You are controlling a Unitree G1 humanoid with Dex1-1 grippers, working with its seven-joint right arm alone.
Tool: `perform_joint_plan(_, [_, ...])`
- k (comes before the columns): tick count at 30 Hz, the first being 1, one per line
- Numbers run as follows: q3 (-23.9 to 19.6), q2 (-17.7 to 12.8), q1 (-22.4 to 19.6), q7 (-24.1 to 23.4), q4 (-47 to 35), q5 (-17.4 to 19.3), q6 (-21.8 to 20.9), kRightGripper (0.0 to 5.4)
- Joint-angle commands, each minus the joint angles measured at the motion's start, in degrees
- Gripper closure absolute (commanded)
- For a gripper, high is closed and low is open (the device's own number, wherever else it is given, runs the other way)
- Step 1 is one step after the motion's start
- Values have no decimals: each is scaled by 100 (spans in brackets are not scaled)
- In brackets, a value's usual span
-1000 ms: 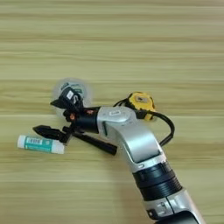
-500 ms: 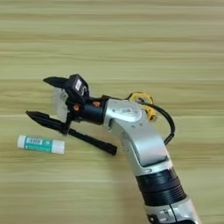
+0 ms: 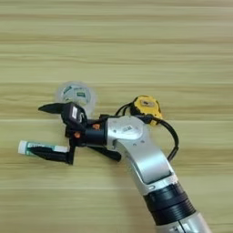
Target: Move the objects on the table
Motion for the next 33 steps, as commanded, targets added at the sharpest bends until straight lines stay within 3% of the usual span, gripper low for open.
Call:
perform_joint_plan(1, [137, -136, -285, -152, 194, -410, -420, 3])
perform_joint_plan(9, [305, -84, -330, -315, 625, -947, -705, 3])
perform_joint_plan(26, [228, 303, -536, -972, 1194, -1349, -1365, 3])
perform_joint_plan(33, [326, 316, -615, -1251, 1490, -1731, -1725, 3])
